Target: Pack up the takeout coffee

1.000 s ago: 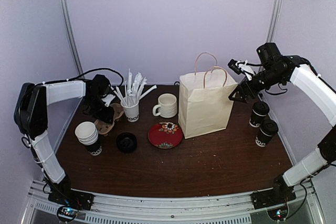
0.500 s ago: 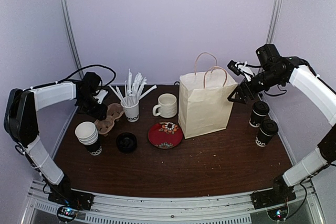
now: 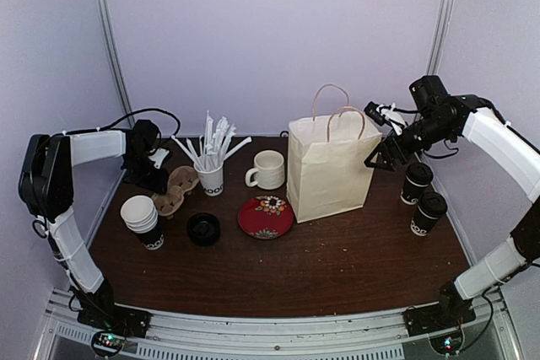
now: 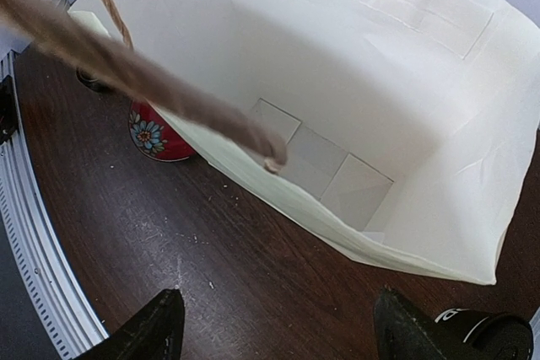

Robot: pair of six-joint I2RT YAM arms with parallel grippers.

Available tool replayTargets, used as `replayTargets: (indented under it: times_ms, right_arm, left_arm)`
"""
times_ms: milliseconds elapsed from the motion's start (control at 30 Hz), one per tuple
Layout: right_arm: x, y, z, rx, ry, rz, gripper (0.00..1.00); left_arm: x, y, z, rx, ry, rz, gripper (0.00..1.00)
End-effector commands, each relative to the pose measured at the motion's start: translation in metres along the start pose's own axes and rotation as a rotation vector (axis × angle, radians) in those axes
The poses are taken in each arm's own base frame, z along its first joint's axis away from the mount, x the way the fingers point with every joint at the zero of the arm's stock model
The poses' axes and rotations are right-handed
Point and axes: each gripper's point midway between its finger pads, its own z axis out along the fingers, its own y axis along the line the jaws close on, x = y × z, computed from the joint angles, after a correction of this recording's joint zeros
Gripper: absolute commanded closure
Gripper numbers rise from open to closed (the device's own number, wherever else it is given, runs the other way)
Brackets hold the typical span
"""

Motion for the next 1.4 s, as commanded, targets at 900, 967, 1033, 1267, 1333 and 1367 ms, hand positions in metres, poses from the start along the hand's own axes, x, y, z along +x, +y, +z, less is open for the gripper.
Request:
replayTargets:
  times_ms: [900,967,1033,1267,1333,1367]
  right_arm:
    - [0.0,0.005,0.011,-0.045,-0.015,0.016,0.19]
    - [0.0,0.005,0.01,-0.043,-0.015,0.016,0.19]
    - [0.0,0.005,0.01,-0.042,-0.013,0.017,0.19]
    - [-0.004,0.006,0.014,-0.064,-0.023,0.032,0.19]
    - [-0.005,0.006,0.013,-0.067,-0.026,0.032,0.19]
    - [-0.005,0.006,0.012,-0.067,-0.023,0.031,0.19]
  left_arm:
    - [0.029,0.054,0.0,-0.083,0.067,-0.116,0.55]
    - [0.016,0.047,-0.015,-0.051,0.014,-0.096,0.55]
    - [-0.006,0.034,-0.041,0.018,-0.11,-0.043,0.56]
    - [-0.039,-0.008,-0.073,0.274,-0.254,0.125,0.63]
    - [-0.038,-0.011,-0.067,0.293,-0.243,0.126,0.62]
    - [-0.036,-0.014,-0.064,0.311,-0.242,0.129,0.6]
